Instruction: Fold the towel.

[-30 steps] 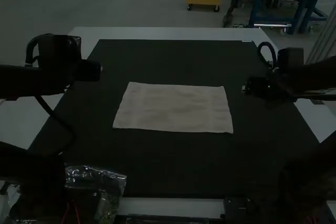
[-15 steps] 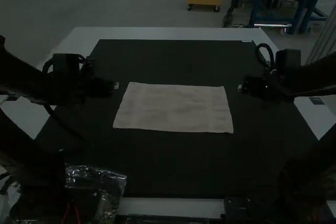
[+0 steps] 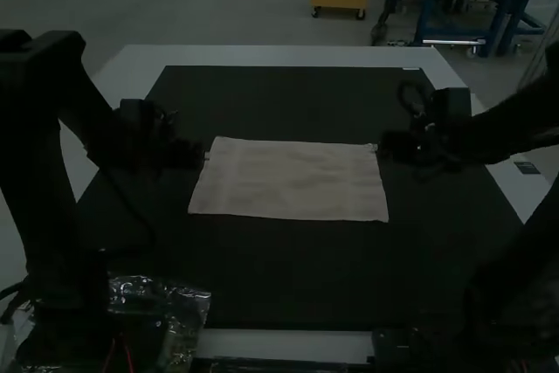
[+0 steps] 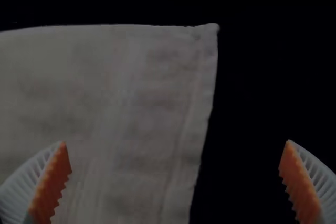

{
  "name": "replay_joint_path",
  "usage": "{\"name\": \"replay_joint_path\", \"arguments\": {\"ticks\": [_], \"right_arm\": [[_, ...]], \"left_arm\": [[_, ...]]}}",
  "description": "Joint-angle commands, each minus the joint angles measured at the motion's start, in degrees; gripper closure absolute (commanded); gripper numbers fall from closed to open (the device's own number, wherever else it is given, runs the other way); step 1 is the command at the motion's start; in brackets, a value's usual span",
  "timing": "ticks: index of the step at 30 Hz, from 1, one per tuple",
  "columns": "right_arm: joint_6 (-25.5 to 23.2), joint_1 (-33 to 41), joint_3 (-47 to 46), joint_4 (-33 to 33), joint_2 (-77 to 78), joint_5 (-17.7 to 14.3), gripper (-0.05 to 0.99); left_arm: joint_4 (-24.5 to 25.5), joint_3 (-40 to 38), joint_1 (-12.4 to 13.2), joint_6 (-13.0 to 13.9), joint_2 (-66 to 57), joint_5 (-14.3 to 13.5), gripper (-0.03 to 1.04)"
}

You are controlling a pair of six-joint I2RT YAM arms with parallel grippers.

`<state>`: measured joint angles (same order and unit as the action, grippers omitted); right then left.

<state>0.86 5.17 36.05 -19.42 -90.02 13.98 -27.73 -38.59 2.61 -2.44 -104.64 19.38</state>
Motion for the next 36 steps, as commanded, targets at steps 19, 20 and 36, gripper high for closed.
{"name": "replay_joint_path", "arguments": {"ticks": [19,20,36], "right_arm": [[-1.21,0.54,6.13,-6.77,-14.04,0.61,0.02],[-1.21,0.54,6.49,-7.12,-14.66,0.61,0.02],[-1.3,2.39,12.73,-8.44,-24.06,0.52,0.02]], "left_arm": [[-0.58,-8.08,-0.5,2.88,-7.07,-0.57,0.05],[-0.58,-8.35,-0.5,2.96,-7.24,-0.57,0.05],[-0.58,-11.07,-0.59,4.46,-9.88,-0.74,0.05]]}}
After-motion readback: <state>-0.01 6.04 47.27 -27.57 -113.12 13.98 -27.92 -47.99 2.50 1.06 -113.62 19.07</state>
